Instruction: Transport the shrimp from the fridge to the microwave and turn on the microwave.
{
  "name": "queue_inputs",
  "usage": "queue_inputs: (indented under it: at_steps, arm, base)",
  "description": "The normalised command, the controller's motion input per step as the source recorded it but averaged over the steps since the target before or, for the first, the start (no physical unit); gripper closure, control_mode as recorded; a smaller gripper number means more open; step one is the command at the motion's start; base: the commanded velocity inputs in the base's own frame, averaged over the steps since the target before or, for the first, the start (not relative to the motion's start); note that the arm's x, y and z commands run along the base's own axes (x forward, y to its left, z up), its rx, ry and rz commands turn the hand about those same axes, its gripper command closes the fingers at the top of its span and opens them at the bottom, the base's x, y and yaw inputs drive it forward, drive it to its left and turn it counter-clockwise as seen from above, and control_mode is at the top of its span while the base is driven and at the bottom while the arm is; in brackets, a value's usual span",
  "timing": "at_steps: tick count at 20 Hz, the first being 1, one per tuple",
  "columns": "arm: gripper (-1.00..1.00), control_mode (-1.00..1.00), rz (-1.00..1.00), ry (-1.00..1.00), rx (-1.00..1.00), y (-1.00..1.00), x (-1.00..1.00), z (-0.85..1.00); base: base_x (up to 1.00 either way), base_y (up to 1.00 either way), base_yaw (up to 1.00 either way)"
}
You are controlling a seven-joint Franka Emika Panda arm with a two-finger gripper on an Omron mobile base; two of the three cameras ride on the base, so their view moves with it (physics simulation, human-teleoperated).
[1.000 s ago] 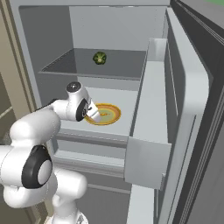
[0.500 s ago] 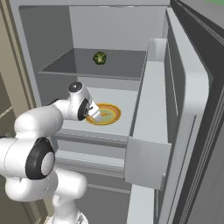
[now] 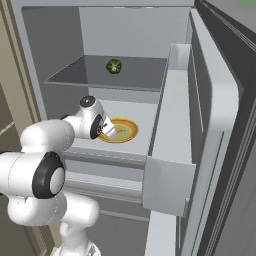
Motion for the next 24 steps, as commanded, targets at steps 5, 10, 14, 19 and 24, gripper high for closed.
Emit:
queue_inputs:
  at_steps: [5, 10, 14, 19, 24]
  arm:
    - [-1.0, -1.0, 0.0, 0.0, 0.0, 0.0, 0.15, -0.1]
    - [-1.0, -1.0, 0.0, 0.0, 0.0, 0.0, 0.17, -0.07]
    - [-1.0, -1.0, 0.0, 0.0, 0.0, 0.0, 0.14, -0.03]
    - [-1.0, -1.0, 0.0, 0.0, 0.0, 0.0, 0.16, -0.03]
    - [-1.0, -1.0, 0.0, 0.0, 0.0, 0.0, 0.18, -0.07]
  base:
    - [0.0, 0.0, 0.0]
    - [0.0, 0.0, 0.0]
    - [0.0, 0.0, 0.0]
    - [0.0, 0.0, 0.0]
    - [0.0, 0.0, 0.0]
